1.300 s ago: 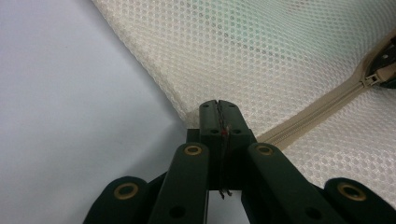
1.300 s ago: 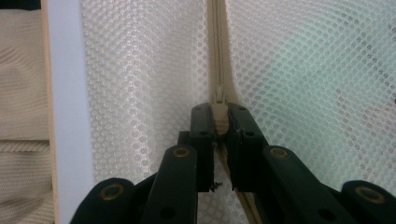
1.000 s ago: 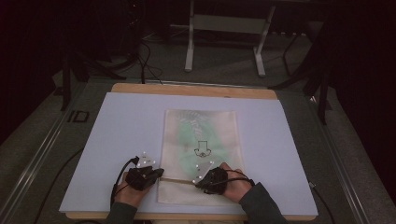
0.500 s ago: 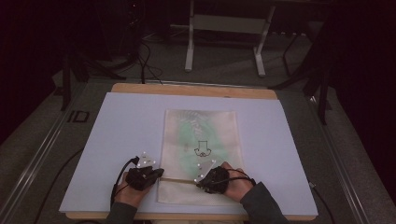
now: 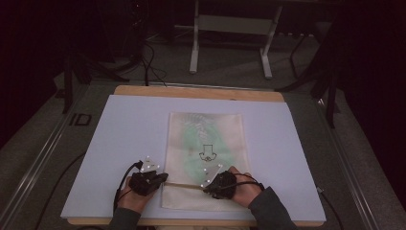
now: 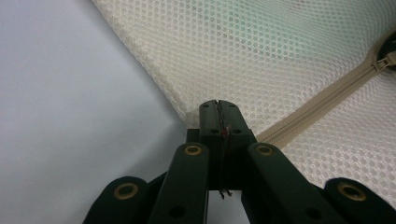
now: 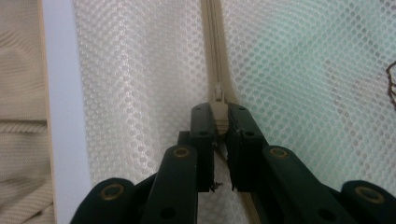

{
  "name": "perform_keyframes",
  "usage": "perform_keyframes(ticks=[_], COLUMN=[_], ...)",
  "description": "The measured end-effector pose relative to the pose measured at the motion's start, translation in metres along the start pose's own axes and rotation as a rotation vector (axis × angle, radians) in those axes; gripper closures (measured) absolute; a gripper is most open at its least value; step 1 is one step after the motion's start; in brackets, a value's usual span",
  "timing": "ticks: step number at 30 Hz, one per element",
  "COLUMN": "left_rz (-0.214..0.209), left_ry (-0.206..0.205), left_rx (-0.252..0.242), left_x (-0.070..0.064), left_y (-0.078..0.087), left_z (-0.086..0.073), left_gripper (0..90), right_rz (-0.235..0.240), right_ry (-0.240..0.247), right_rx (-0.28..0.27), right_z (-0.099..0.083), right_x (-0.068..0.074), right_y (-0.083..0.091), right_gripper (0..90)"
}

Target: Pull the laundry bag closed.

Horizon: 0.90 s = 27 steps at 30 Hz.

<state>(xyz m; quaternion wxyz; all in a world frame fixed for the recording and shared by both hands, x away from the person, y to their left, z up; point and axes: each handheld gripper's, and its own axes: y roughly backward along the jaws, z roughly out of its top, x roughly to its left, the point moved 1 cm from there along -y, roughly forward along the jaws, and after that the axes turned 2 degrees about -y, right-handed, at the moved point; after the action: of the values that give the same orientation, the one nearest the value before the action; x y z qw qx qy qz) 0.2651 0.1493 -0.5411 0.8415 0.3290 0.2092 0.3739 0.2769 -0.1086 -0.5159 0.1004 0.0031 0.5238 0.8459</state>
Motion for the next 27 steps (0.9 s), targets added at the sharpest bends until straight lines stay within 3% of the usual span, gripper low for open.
perform_keyframes(ticks=[27], left_rz=[0.002], left_ry=[0.0], left_rx=[-0.001], left_x=[0.0], left_y=[0.0], left_z=[0.0], left_gripper=[89.1], right_rz=[-0.006], right_ry=[-0.058], right_rx=[-0.009], right_z=[-0.027], right_x=[-0.009], right_y=[0.014], right_gripper=[82.2])
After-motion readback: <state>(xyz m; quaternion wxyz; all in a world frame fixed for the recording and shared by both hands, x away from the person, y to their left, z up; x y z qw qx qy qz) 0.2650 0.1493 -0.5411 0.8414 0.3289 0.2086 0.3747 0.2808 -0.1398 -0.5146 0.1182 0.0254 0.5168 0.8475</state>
